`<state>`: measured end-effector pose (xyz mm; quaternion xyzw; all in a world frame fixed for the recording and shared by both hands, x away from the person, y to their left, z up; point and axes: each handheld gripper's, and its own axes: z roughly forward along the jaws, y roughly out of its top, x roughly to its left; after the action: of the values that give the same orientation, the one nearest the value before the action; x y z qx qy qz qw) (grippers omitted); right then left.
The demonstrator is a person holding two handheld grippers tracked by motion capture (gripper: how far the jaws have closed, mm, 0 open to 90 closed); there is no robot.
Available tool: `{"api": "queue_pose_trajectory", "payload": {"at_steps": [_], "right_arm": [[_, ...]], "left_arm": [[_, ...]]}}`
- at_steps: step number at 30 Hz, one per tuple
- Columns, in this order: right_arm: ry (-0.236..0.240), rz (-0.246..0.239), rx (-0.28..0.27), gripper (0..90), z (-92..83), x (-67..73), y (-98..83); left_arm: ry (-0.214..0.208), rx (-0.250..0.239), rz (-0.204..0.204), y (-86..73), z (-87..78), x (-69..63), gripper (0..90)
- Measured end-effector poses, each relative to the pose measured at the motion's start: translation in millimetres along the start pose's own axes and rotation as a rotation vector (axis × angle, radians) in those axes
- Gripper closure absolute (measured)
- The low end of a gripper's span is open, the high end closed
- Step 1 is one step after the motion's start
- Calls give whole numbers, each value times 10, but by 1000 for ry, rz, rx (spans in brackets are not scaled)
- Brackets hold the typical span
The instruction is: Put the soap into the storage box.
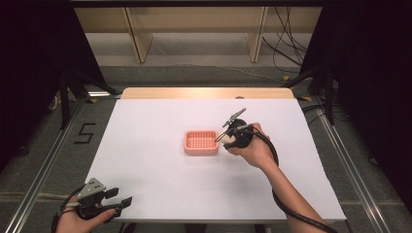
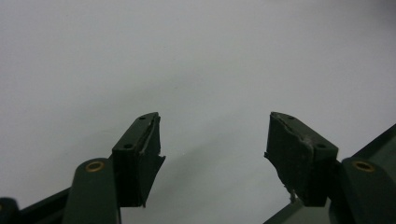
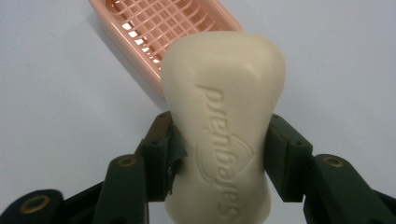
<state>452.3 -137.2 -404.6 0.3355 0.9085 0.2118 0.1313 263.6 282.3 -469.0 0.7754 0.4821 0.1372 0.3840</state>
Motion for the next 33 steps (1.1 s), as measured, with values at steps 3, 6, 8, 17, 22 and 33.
{"api": "queue_pose_trajectory", "payload": {"at_steps": [3, 6, 8, 17, 22, 33], "right_arm": [[0, -3, 1, 505, 5, -4, 10], [0, -2, 4, 505, 10, -3, 27], [1, -21, 2, 505, 14, -15, 42], [-1, -18, 9, 505, 30, -23, 117], [8, -26, 18, 505, 54, -53, 152], [13, -55, 30, 505, 89, -122, 233]], "left_arm": [[1, 8, 5, -2, -7, 6, 348], [0, -5, -7, -8, -2, -2, 348], [1, -2, -8, -8, -6, -1, 348], [9, 3, 0, -21, -28, 12, 348], [10, -9, -18, -31, -31, 4, 348], [13, -12, -26, -48, -40, 12, 348]]}}
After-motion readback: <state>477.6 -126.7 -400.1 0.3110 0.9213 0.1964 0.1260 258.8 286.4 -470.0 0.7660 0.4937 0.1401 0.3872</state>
